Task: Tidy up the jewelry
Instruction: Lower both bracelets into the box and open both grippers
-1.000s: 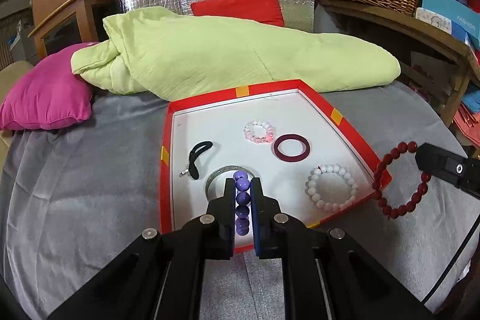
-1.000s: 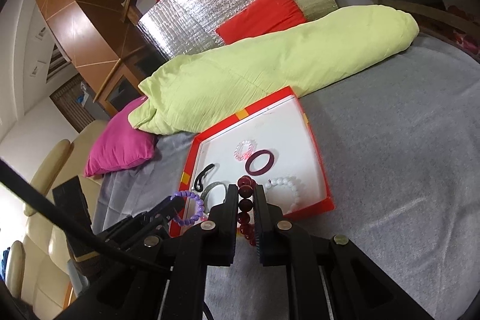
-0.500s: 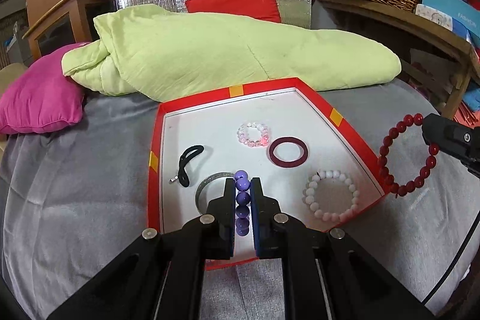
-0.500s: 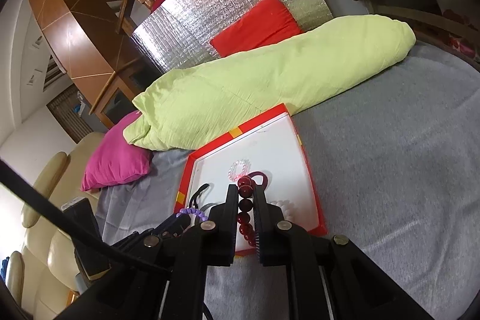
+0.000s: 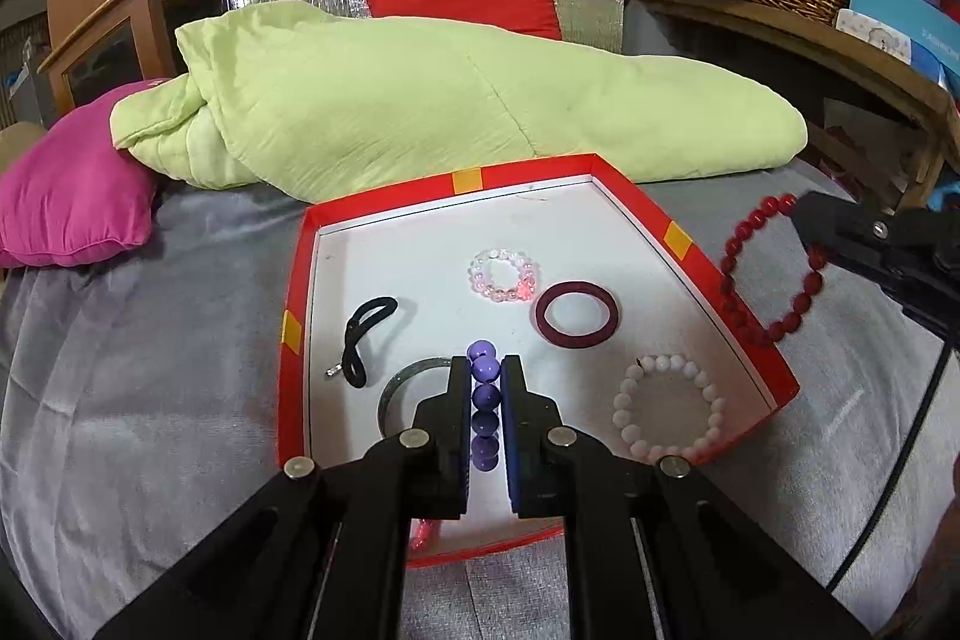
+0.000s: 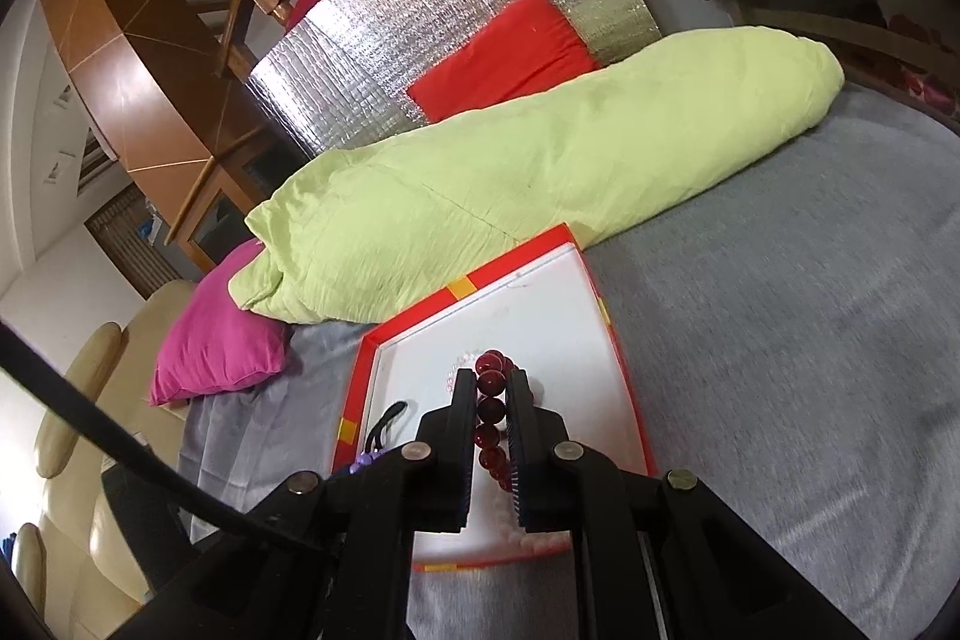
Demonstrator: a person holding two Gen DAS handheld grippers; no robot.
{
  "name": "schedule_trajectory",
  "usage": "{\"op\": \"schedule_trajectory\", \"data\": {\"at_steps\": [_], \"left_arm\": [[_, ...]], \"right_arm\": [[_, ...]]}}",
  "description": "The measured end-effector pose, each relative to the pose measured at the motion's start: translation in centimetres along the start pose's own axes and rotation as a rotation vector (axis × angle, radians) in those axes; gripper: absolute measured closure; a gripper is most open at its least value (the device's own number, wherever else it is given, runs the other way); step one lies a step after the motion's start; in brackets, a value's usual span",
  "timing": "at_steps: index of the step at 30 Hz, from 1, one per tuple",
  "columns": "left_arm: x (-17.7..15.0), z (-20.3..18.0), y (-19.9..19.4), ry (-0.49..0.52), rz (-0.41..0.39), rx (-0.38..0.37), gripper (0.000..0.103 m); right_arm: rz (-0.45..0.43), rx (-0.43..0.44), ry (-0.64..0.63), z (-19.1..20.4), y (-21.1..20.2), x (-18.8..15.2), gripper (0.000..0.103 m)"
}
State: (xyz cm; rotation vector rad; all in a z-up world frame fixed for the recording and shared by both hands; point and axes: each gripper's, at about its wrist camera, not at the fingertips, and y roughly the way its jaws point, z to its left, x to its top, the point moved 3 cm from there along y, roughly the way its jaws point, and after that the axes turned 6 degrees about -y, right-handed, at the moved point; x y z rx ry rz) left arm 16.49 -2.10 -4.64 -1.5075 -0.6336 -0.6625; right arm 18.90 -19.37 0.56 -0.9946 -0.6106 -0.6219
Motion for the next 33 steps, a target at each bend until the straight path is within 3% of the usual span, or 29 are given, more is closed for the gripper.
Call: {"op": "schedule_trajectory", "data": {"at_steps": [12, 24, 33], "left_arm": [[0.1, -0.7, 0.9, 0.011, 0.018, -0.028, 0.093], [-0.5, -1.6, 1.4, 0.028, 0.036, -0.053, 0.093], [-0.2, -1.6, 1.0, 0.002, 0.029, -0.095, 0.093]], "right_arm": [[0.028, 0.007, -0.003, -0.1, 2.3, 0.3, 0.092], [0.044, -0.062, -0.03, -1.4, 2.3, -0.4, 0.092], [0.049, -0.102, -0.077, 0.1, 4.4, -0.5, 0.092]]}}
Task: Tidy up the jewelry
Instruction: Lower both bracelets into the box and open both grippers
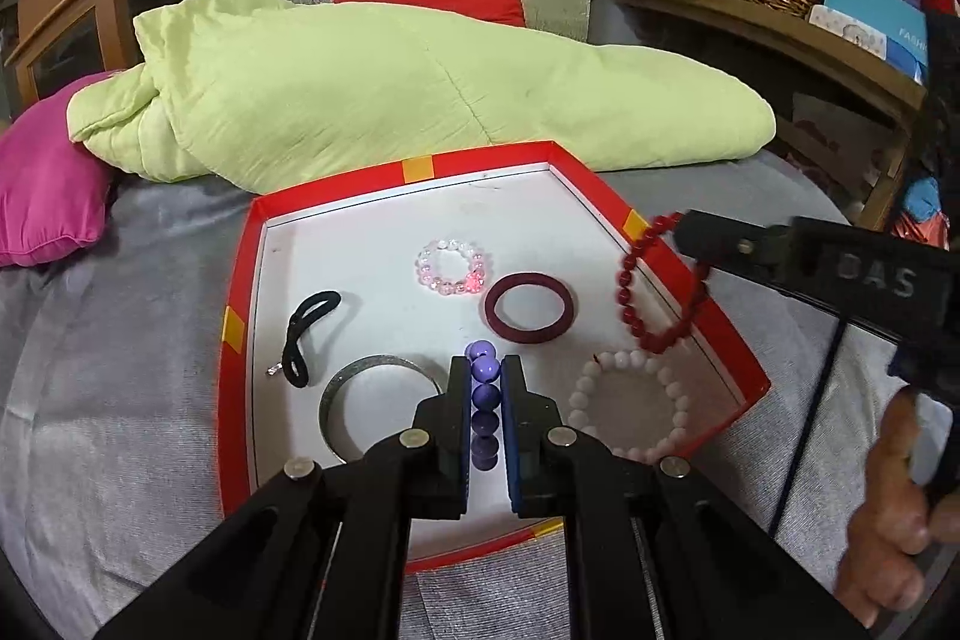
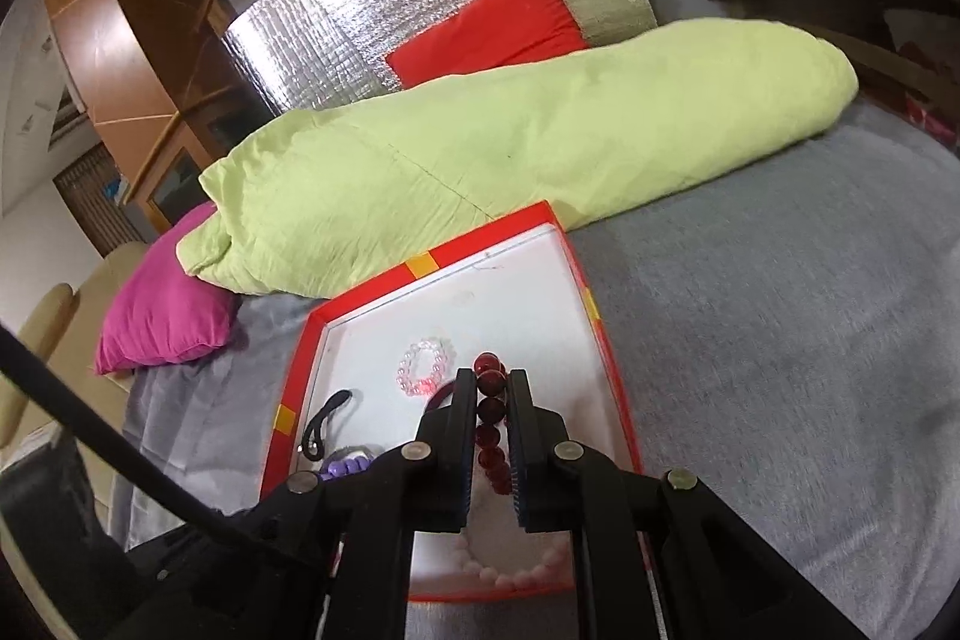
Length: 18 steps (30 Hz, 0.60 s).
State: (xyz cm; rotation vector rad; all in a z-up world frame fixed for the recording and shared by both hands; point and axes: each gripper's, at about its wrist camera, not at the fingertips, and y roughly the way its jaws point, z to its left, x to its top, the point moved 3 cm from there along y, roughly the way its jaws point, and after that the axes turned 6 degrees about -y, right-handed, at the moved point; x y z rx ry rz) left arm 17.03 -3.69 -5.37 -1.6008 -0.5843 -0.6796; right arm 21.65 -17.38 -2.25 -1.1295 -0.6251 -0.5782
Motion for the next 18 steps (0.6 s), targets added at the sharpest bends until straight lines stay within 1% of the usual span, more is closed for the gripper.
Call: {"op": "schedule_trajectory", "data": {"at_steps": [4, 12, 18], "left_arm": [[0.2, 0.0, -0.1, -0.013, -0.004, -0.012, 0.093], [0.2, 0.2, 0.0, -0.026, 0.002, -0.033, 0.093], [-0.2, -0.4, 0.3, 0.002, 0.015, -0.036, 0.093]], "right_arm": [[0.0, 0.0, -0.001, 0.6, 1.1, 0.6, 0.092], [0.012, -0.011, -0.044, 2.0, 2.6, 1.6, 0.092], [0.014, -0.032, -0.049, 1.7, 3.3, 2.8, 0.092]]}}
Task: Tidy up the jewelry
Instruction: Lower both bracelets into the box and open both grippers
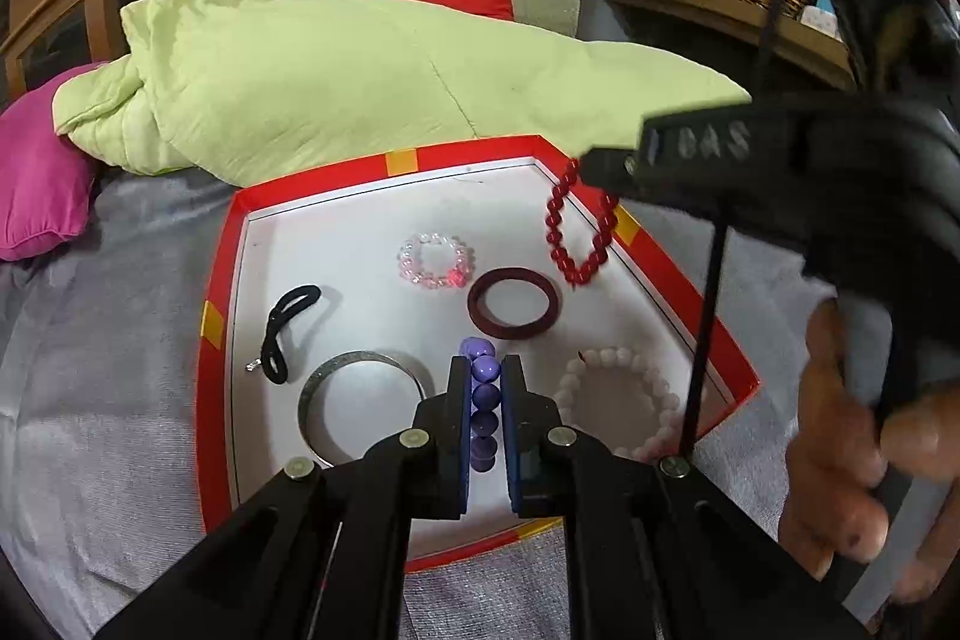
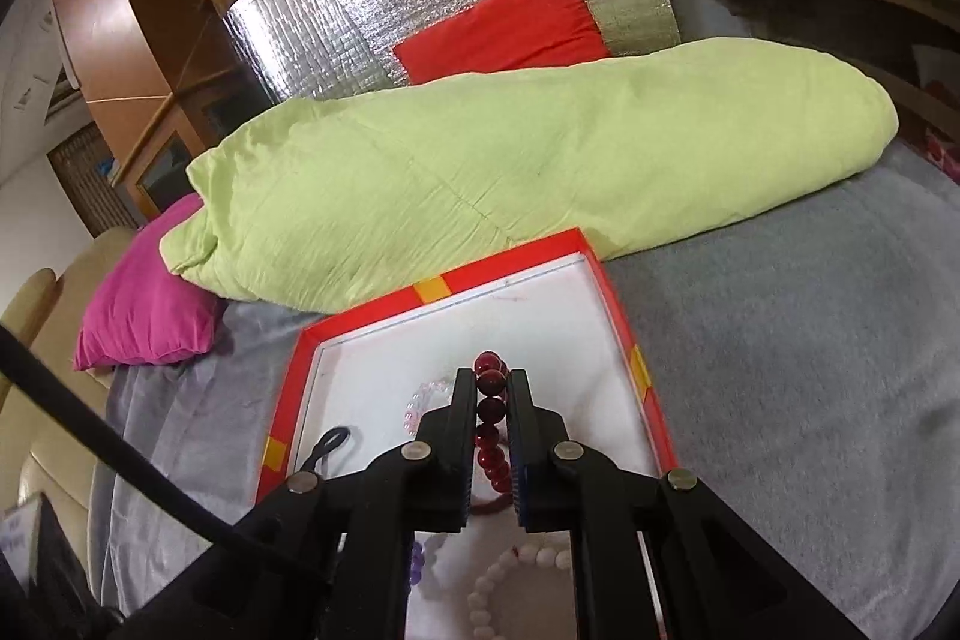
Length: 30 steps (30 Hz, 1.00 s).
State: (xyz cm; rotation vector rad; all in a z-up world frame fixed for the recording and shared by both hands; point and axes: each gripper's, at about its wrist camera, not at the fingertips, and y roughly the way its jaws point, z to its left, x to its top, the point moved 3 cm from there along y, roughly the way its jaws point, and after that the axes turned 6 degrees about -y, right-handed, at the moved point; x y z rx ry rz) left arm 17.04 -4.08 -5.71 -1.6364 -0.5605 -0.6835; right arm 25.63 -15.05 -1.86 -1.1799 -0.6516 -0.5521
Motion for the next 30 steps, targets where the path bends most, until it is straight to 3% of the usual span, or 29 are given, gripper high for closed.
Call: {"op": "schedule_trajectory", "data": {"at_steps": [13, 30], "left_arm": [[-0.1, 0.3, 0.1, -0.006, 0.012, -0.003, 0.093], [0.0, 1.3, 0.6, -0.109, 0.046, -0.11, 0.093]], "right_arm": [[0.007, 0.017, 0.018, -1.1, 2.3, 2.0, 0.092], [0.05, 0.126, 0.176, -3.9, 6.0, 3.2, 0.092]]}}
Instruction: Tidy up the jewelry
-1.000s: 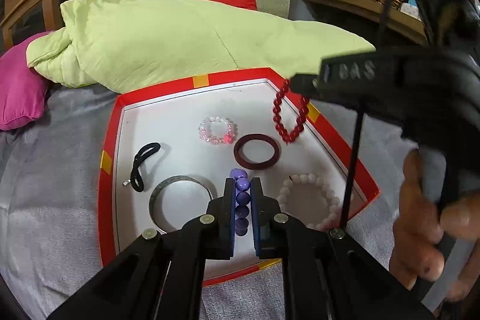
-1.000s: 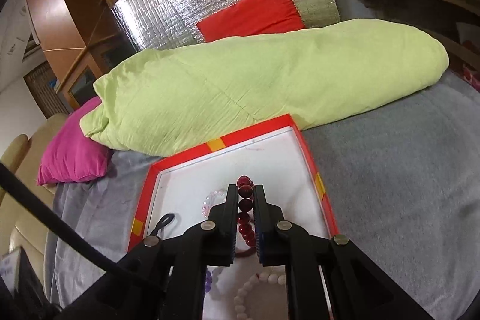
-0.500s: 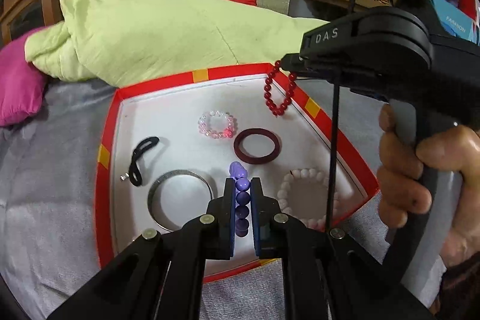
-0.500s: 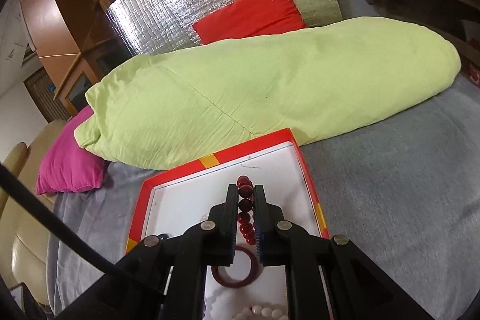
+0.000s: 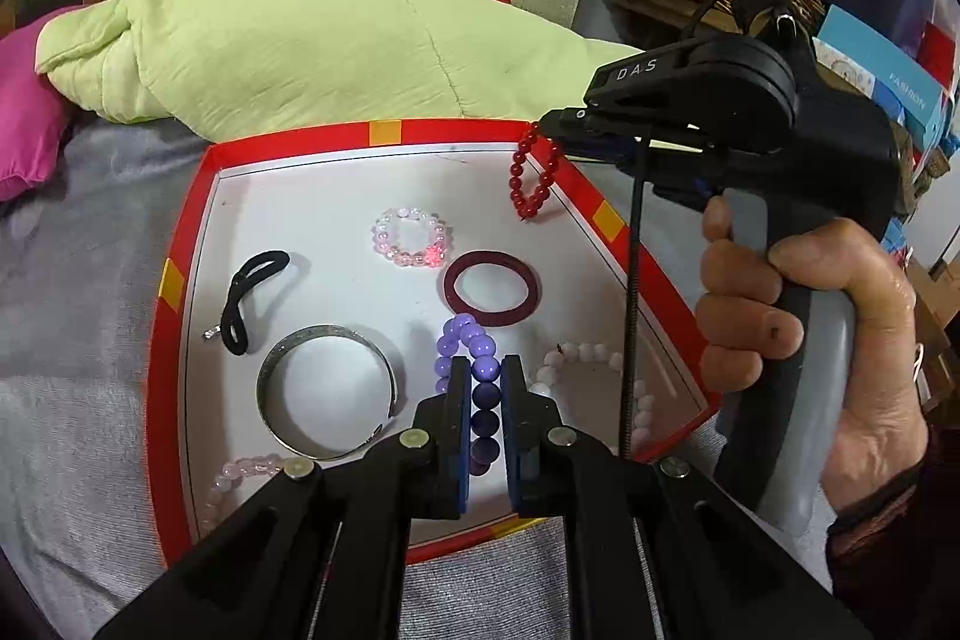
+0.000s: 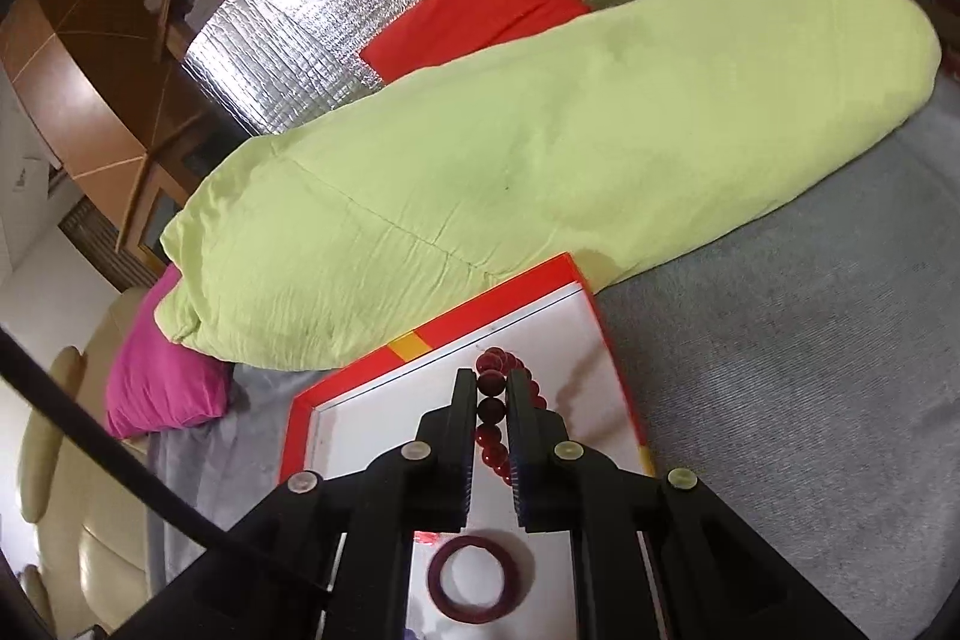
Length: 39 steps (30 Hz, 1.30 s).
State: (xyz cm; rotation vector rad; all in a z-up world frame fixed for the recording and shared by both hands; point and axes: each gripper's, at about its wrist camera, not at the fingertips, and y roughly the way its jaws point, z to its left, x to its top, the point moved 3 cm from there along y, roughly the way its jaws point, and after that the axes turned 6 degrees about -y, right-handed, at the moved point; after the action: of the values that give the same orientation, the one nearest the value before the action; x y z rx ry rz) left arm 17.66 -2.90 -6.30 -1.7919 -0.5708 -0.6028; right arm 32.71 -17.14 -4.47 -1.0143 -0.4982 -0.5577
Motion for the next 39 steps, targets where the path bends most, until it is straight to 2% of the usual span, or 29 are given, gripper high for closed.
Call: {"op": "schedule_trajectory", "data": {"at_steps": [6, 13, 23, 24, 26, 28, 31, 35, 39], "left_arm": [[-0.1, 0.1, 0.0, -0.008, 0.006, -0.01, 0.093], [-0.4, -0.3, 0.4, 0.008, 0.025, -0.013, 0.093], [-0.4, -0.2, 0.5, 0.002, 0.035, 0.005, 0.092], [-0.2, 0.1, 0.7, 0.0, 0.036, 0.01, 0.09], [0.0, 0.3, 0.6, -0.003, 0.026, 0.028, 0.069], [0.2, 0.5, 0.2, -0.002, 0.006, 0.05, 0.055], [0.5, 1.0, -0.5, -0.001, -0.01, 0.053, 0.052], [1.0, 2.3, -1.7, -0.011, -0.046, 0.097, 0.043], [1.6, 4.5, -3.3, -0.064, -0.085, 0.138, 0.039]], "right_arm": [[0.008, 0.03, -0.013, 1.4, 1.0, -0.2, 0.092], [0.019, -0.041, -0.007, 0.2, 1.7, -0.7, 0.091], [0.013, -0.052, -0.02, 0.2, 0.9, -0.5, 0.089], [0.013, -0.051, -0.022, 0.3, 0.7, -0.5, 0.089], [0.017, -0.049, -0.023, 0.4, 0.3, -0.5, 0.089], [0.02, -0.059, -0.033, 0.5, -0.1, -0.4, 0.089], [0.027, -0.066, -0.035, 0.3, -1.0, -0.6, 0.077], [0.019, -0.087, -0.058, 0.3, -2.8, -0.8, 0.077], [0.002, -0.088, -0.067, 0.4, -5.0, -0.8, 0.077]]}}
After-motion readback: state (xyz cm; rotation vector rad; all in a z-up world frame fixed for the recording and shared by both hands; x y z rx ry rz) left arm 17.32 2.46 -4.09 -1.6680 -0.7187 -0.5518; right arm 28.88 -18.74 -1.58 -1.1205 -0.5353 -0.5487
